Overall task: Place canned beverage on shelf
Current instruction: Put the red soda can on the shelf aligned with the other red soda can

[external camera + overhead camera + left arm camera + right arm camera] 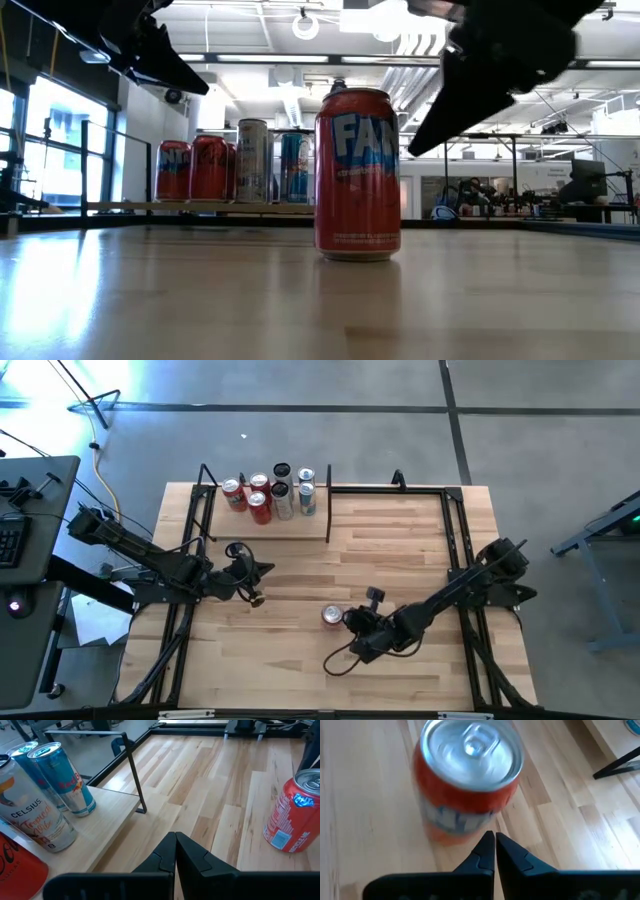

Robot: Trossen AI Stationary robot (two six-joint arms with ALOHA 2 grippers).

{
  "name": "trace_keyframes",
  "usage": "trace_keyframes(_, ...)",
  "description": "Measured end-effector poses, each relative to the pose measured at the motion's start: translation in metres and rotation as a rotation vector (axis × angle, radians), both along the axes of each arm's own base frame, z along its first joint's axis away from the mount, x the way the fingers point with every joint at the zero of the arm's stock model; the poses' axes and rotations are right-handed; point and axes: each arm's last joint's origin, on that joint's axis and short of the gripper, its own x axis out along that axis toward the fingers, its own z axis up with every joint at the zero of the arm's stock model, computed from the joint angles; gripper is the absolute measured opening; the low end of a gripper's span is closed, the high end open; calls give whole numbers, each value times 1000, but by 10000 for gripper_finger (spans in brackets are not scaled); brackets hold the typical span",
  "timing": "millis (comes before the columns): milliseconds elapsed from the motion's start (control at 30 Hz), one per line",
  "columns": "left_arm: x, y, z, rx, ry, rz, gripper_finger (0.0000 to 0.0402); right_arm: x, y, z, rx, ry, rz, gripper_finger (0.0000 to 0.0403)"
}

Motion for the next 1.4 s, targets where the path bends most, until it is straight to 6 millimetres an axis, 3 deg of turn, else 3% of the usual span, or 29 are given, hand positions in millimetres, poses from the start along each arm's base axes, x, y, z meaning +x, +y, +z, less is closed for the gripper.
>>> trace_keyframes(233, 0, 0, 0, 0, 0, 0, 0, -8, -2, -5, -37, 67, 6, 0)
trace_keyframes(500, 0, 0, 0, 0, 0, 0, 0, -20, -16, -30, 16, 153, -15, 0)
trace_keyframes(933, 0, 0, 1, 1, -15, 10, 0, -23, -5, -24, -72, 52, 17, 0)
trace_keyframes(1200, 2, -1, 3, 10, -23, -6, 0, -31, -2, -42, -28, -30, 34, 0)
trace_keyframes(1400, 5, -4, 6, -28, -28, -133, 0, -30, -3, -42, -34, -34, 33, 0)
